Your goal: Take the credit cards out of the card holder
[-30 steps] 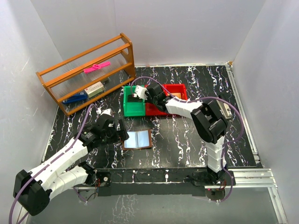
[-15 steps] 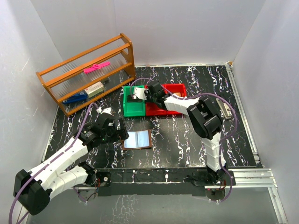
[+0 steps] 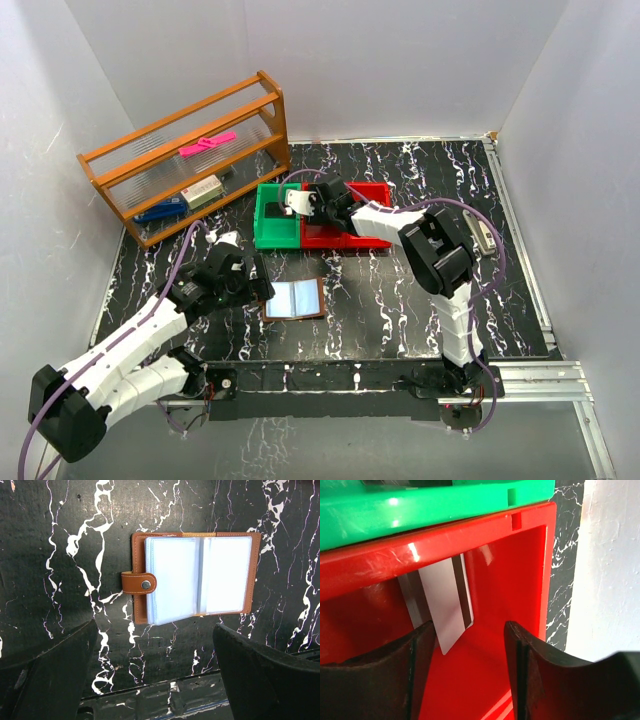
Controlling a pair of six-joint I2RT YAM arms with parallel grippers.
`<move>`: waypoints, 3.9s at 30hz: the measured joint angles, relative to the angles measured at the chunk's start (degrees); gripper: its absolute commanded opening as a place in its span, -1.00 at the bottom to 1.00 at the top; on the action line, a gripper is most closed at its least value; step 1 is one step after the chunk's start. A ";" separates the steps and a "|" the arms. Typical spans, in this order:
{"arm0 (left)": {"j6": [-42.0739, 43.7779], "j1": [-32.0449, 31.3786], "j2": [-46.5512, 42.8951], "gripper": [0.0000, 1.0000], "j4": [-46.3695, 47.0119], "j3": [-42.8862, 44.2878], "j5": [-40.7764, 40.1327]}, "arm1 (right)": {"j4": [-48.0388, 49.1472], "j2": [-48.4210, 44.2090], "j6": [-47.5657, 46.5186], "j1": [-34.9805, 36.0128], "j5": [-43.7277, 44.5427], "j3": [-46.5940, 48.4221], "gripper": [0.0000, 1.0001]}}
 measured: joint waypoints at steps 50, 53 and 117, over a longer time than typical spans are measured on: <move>-1.01 0.09 10.75 -0.11 14.53 -4.13 14.36 | 5.53 -31.63 110.05 12.02 -16.92 -42.03 -0.44; -0.33 0.11 14.91 -0.27 15.96 -5.11 15.21 | 5.81 -30.62 110.75 12.02 -17.00 -42.05 -0.52; 1.33 0.37 16.20 -0.36 17.14 -7.39 15.85 | 5.35 -25.03 111.89 13.46 -17.40 -36.61 -0.04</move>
